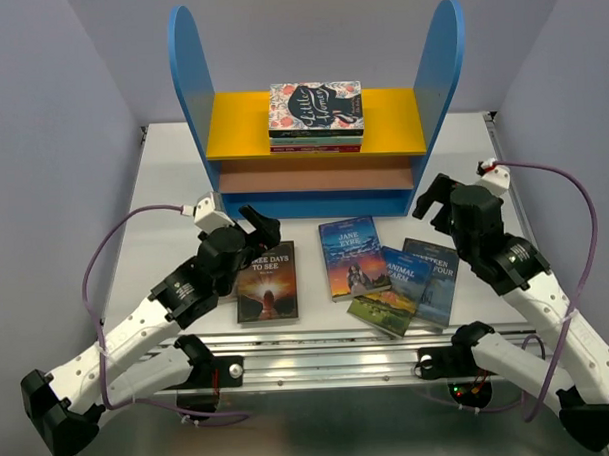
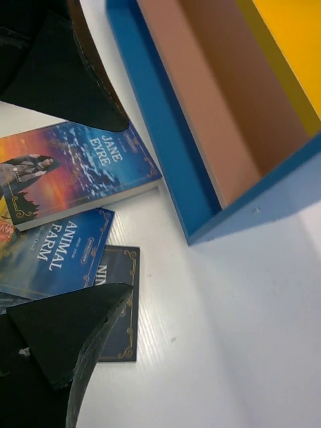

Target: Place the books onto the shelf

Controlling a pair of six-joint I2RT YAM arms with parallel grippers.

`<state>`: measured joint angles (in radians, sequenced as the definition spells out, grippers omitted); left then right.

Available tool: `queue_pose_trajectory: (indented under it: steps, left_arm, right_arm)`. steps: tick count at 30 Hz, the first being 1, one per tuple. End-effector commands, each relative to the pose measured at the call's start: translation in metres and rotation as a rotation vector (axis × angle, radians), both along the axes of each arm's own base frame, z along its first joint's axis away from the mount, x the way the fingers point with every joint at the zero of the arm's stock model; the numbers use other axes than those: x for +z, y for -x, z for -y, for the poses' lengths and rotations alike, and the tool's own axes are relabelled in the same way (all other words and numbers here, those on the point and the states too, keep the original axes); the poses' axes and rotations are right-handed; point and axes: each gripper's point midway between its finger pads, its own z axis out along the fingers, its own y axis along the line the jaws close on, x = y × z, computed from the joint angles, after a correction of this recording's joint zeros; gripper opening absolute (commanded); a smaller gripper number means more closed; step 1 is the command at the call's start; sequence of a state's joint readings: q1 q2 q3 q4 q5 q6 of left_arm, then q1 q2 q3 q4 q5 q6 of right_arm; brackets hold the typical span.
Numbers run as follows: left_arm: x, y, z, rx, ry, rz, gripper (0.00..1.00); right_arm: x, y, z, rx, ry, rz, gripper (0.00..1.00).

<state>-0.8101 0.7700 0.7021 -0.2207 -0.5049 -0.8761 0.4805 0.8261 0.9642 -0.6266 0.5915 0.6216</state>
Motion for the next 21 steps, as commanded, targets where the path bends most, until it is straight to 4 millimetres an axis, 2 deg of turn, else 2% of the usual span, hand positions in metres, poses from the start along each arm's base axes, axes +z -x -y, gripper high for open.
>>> queue_pose_trajectory:
  steps: [1,3,4,6,7,9,10,11,13,17,21]
  left_arm:
    - [0.0,-0.008,0.029,-0.09,0.026,0.016,0.99]
    - [-0.003,-0.01,0.051,-0.166,0.053,0.009,0.99]
    - [-0.019,-0.01,0.063,-0.207,0.034,-0.04,0.99]
    - [-0.025,-0.013,0.082,-0.268,0.045,-0.049,0.99]
    - [-0.035,-0.018,0.095,-0.297,0.035,-0.069,0.99]
    - [-0.047,-0.017,0.111,-0.36,0.03,-0.116,0.99]
    - [-0.061,-0.02,0.12,-0.384,0.013,-0.148,0.99]
    - [-0.069,-0.014,0.13,-0.444,0.015,-0.177,0.99]
    - [-0.091,-0.013,0.139,-0.48,-0.015,-0.234,0.99]
    - [-0.112,-0.006,0.155,-0.559,0.006,-0.29,0.99]
    - [-0.129,-0.011,0.163,-0.551,0.004,-0.327,0.99]
  right_arm:
    - [0.009,-0.009,-0.04,0.21,-0.057,0.067,1.0]
    - [-0.004,-0.014,-0.051,0.24,-0.064,0.024,1.0]
    - [-0.011,-0.016,-0.055,0.245,-0.073,-0.001,1.0]
    - [-0.025,-0.018,-0.068,0.29,-0.092,-0.053,1.0]
    - [-0.039,-0.022,-0.073,0.284,-0.112,-0.099,1.0]
    - [-0.058,-0.024,-0.08,0.273,-0.141,-0.161,1.0]
    - [-0.076,-0.027,-0.085,0.268,-0.146,-0.219,1.0]
    - [-0.084,-0.028,-0.089,0.265,-0.165,-0.246,1.0]
    - [-0.105,-0.029,-0.095,0.266,-0.168,-0.315,1.0]
    - [-0.127,-0.028,-0.1,0.274,-0.18,-0.36,1.0]
    - [-0.14,-0.027,-0.109,0.294,-0.222,-0.376,1.0]
